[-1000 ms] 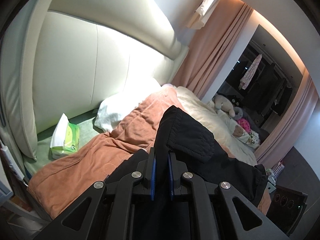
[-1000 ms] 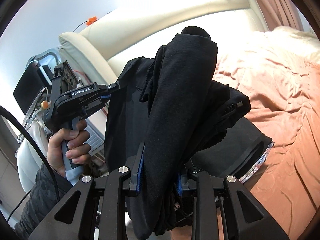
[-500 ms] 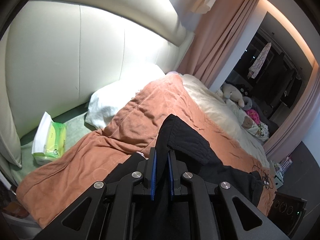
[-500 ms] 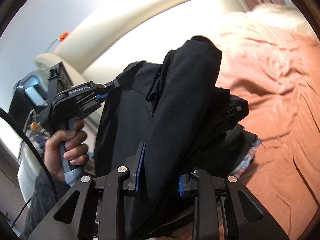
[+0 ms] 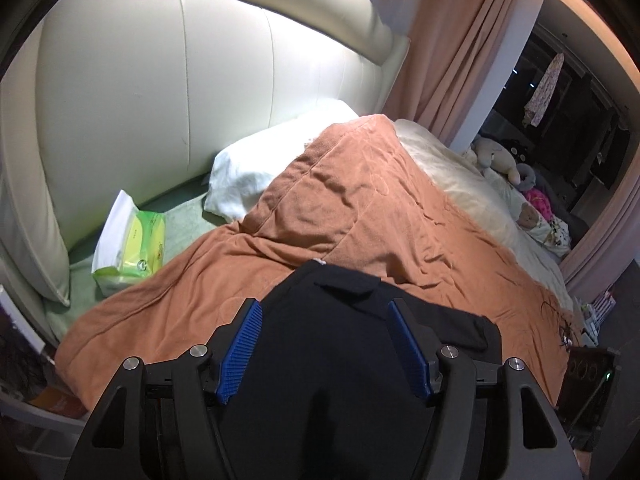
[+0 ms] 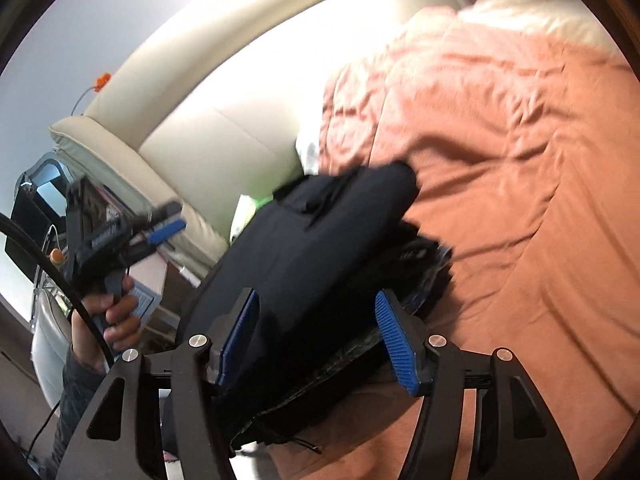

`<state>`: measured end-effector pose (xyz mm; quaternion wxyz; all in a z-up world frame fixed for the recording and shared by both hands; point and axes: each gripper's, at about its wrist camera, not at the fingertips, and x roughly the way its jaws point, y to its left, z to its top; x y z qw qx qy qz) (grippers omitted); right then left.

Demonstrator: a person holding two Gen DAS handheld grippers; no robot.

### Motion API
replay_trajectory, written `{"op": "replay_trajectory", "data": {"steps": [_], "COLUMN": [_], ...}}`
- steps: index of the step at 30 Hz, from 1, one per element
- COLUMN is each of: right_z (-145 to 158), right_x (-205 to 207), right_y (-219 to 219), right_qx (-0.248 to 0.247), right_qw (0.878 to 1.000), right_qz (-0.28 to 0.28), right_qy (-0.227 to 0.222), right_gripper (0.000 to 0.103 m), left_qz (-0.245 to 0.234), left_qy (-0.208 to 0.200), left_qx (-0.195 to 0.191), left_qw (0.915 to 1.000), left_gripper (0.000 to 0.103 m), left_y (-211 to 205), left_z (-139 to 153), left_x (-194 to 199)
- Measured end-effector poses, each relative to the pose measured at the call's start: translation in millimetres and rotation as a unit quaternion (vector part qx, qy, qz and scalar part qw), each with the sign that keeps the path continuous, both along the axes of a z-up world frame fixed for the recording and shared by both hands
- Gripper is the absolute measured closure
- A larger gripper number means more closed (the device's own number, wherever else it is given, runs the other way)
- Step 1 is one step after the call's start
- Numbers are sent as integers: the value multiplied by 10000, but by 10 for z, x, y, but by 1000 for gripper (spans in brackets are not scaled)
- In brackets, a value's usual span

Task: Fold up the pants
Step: 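Lower the folded trousers onto the duvet beside the tissue pack with both tools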

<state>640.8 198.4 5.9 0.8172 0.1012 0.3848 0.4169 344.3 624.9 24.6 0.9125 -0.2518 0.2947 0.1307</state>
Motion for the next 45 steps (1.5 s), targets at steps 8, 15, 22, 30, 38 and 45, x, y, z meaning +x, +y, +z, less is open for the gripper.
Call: {"op": "replay_trajectory", "data": {"steps": [8, 15, 22, 30, 38, 45], "right_z": [414, 334, 19, -368, -405, -309], "right_x": [-279, -249, -79, 188, 131, -163], "right_y": [-148, 116, 441, 411, 445, 464], "right_qx": [-85, -188, -468, -834, -1119, -1419], "right_qw": [9973, 9945, 9930, 9932, 9897, 9835], "right_qz": [-15, 248, 503, 369, 376, 631], "right_qy": [-732, -1003, -965, -727, -812, -923], "right_gripper": [51, 68, 68, 76, 76, 70], "left_qz": [-237, -389, -373, -324, -322, -313], "left_qy": [-103, -2, 219, 597, 741, 697], "left_qx": [63, 100, -157, -159, -124, -27], "left_qw": [9996, 9992, 9989, 9976, 9967, 9971], "left_gripper": [37, 45, 61, 72, 75, 75], "left_y": [-380, -762, -931, -1011, -1144, -1313], "left_z": [88, 52, -245, -606, -692, -631], "left_x": [-223, -257, -303, -222, -223, -405]}}
